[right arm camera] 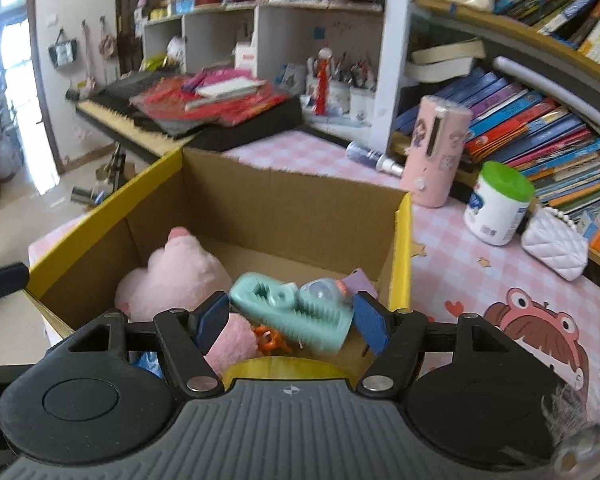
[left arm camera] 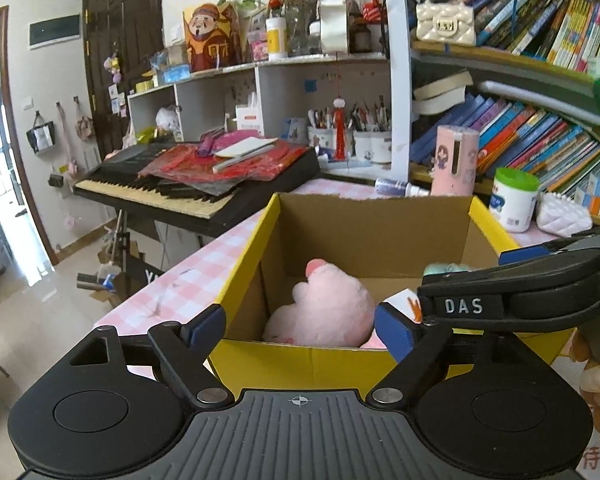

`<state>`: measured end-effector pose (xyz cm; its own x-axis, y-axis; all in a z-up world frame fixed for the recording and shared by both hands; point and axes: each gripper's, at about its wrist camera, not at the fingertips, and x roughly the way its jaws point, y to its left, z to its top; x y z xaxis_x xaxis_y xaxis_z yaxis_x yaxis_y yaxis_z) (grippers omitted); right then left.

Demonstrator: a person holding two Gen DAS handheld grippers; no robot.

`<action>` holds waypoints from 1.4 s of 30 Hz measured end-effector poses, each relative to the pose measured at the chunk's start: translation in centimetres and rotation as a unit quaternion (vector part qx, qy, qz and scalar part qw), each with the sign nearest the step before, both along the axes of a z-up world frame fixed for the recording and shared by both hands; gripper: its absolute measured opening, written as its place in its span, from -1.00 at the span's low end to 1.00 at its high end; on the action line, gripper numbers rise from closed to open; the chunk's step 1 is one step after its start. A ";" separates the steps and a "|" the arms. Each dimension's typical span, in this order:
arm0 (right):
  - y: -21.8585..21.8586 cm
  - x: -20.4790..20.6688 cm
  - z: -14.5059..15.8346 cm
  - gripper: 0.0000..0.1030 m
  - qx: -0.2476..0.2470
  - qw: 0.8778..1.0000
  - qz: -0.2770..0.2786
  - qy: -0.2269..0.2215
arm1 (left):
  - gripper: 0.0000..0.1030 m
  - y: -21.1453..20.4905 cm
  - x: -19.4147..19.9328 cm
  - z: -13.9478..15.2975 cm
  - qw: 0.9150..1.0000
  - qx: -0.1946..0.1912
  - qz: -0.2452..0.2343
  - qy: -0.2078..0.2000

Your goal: Organize objects

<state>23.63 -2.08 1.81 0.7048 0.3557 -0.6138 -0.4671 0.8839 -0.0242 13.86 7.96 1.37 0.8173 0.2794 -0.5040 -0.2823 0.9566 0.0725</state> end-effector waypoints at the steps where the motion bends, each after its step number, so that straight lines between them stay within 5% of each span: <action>1: -0.3 -0.4 0.3 0.32 0.007 1.000 -0.007 -0.005 | 0.66 0.0 -0.3 0.2 1.000 0.000 -0.003 -0.005; 14: -4.2 -9.0 2.7 0.53 0.048 0.988 -0.130 -0.060 | 0.90 0.4 -5.6 1.2 0.999 -0.020 -0.036 -0.035; 28: -5.9 -18.8 -0.4 0.94 -0.013 0.967 -0.254 -0.028 | 0.94 -0.6 -10.8 -0.5 0.996 -0.022 -0.085 0.016; 42: -9.2 -24.1 -0.7 1.00 -0.012 0.942 -0.335 -0.015 | 1.00 -3.2 -13.4 -0.7 0.988 -0.037 -0.146 0.034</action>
<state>-0.48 -11.26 1.06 0.7838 -0.1883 -0.5918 0.1962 0.9792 -0.0518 0.49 4.78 0.71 0.8210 -0.0031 -0.5710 0.0101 0.9999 0.0091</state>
